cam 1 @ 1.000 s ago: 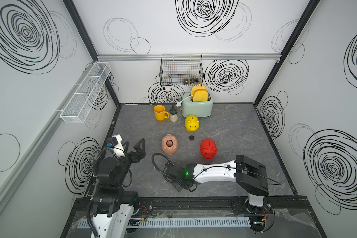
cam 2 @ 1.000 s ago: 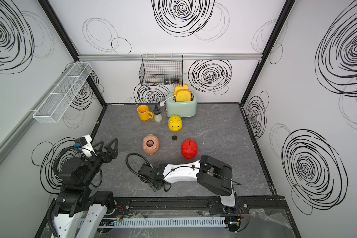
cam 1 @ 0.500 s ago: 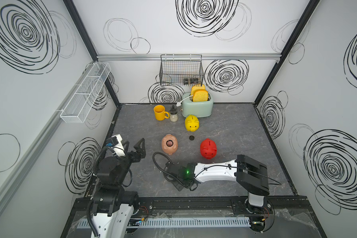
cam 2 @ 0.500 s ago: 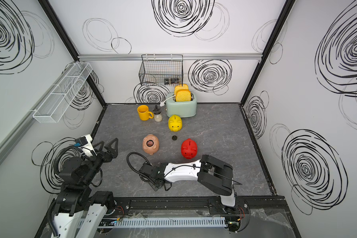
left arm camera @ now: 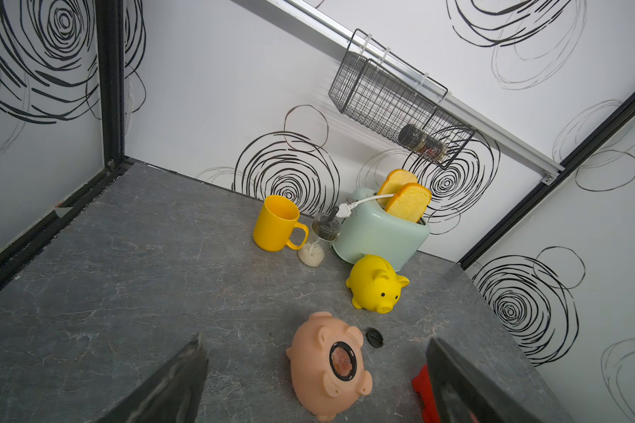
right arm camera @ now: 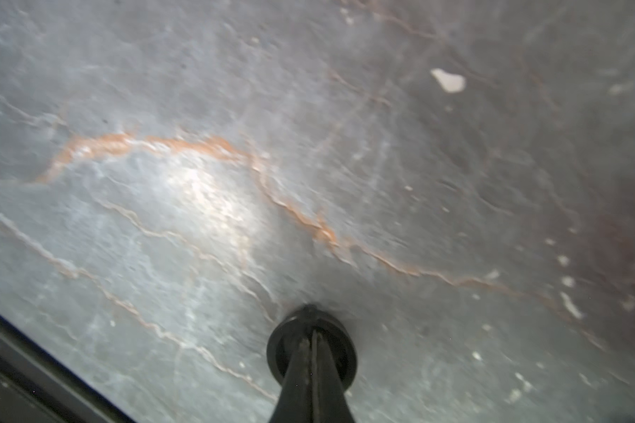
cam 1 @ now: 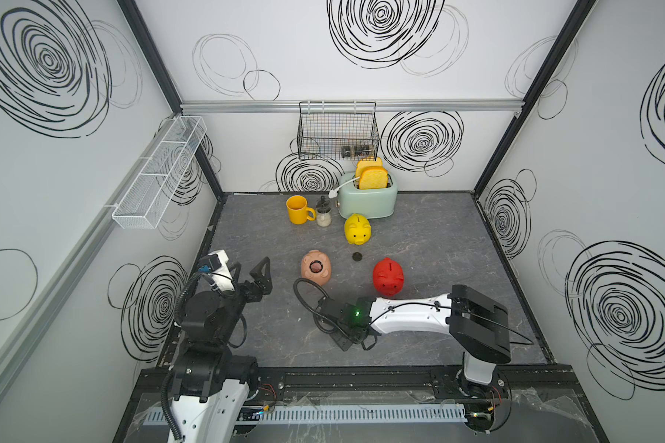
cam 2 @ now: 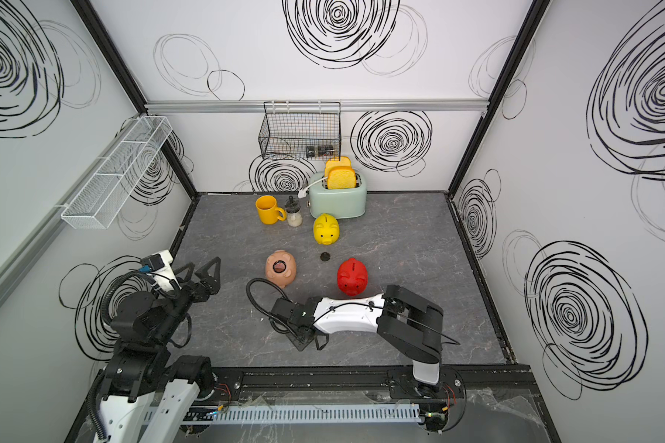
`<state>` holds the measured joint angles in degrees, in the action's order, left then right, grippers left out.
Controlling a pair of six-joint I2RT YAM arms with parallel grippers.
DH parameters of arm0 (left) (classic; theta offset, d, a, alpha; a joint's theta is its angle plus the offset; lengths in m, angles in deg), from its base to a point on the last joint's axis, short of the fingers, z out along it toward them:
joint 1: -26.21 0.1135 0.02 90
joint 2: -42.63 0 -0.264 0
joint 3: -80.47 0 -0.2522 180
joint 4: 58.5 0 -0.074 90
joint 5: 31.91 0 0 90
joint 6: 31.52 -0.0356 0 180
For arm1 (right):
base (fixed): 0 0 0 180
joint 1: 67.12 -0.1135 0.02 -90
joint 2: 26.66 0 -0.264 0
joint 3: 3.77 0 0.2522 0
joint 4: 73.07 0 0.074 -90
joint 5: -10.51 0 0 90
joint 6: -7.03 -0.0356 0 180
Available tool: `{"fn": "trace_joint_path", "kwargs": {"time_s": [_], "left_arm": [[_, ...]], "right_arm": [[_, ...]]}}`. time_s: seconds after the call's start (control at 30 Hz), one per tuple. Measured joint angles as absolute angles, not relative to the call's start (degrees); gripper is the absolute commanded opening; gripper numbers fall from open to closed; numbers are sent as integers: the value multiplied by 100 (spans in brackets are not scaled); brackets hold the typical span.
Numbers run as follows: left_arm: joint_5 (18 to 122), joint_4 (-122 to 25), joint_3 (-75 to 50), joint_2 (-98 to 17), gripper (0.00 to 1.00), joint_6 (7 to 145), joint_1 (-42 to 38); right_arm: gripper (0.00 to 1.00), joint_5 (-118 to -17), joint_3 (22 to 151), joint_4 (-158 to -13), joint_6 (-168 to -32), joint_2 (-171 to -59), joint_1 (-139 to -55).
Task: Close piggy banks
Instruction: Pick up the knob at the center of the board, then insert the knob into the piggy bank.
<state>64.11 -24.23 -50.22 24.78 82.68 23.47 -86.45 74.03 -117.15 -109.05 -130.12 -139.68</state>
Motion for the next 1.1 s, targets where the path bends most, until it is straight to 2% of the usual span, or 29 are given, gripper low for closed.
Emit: {"fn": "trace_joint_path", "kwargs": {"time_s": [0.27, 0.43, 0.63, 0.73, 0.87, 1.1], "left_arm": [[6116, -2327, -5022, 2188, 96, 8356, 1790], [6022, -2338, -5039, 1700, 96, 8590, 1350], [6239, -3236, -5769, 1103, 96, 9084, 1320], [6359, -3852, -6010, 511, 97, 9309, 1434], [6984, -5006, -6073, -560, 99, 9735, 1967], [7952, -6633, -6148, -2140, 98, 10209, 2607]], "right_arm": [[0, -8638, 7357, -11783, -10588, -12286, -13751], [0, -8485, 7387, -11750, -10182, -11904, -13279], [0, -8337, 7822, -11567, -9351, -11814, -12733], [0, -8138, 8211, -11466, -8831, -11867, -12468], [0, -7712, 8756, -11280, -8084, -12046, -12025], [0, -7054, 8793, -10634, -6304, -12192, -11754]]}}
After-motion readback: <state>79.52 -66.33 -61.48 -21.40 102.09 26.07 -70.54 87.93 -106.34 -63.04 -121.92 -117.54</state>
